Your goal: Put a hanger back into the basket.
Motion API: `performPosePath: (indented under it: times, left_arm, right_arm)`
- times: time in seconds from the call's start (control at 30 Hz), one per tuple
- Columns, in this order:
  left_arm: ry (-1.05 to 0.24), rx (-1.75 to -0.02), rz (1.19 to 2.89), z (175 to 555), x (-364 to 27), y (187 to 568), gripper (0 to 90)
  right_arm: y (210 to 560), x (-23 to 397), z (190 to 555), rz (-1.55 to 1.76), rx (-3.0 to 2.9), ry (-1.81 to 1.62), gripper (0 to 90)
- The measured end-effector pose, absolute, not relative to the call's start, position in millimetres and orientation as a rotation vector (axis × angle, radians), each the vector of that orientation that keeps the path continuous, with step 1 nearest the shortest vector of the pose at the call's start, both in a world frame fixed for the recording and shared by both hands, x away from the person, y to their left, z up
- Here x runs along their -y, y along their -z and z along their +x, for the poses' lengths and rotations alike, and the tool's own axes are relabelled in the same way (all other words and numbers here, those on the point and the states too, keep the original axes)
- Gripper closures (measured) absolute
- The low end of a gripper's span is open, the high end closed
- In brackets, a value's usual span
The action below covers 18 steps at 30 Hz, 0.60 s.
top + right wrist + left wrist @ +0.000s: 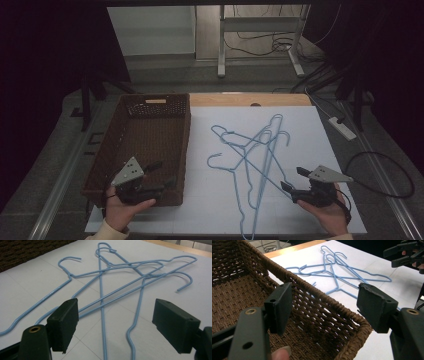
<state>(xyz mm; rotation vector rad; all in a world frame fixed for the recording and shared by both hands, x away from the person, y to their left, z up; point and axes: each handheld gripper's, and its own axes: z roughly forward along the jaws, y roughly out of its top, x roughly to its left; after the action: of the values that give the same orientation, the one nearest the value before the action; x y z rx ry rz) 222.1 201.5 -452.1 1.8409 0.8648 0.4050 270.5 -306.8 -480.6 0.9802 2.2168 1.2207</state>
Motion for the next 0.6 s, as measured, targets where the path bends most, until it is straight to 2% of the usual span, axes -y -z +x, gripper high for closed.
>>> performPosePath:
  times: [0.6]
  left_arm:
    - [-0.395, -0.881, 1.846, 222.6, -202.5, 456.9, 30.3]
  right_arm:
    - [481.1, 308.0, 277.7, 1.0, -2.214, -1.239, 23.2]
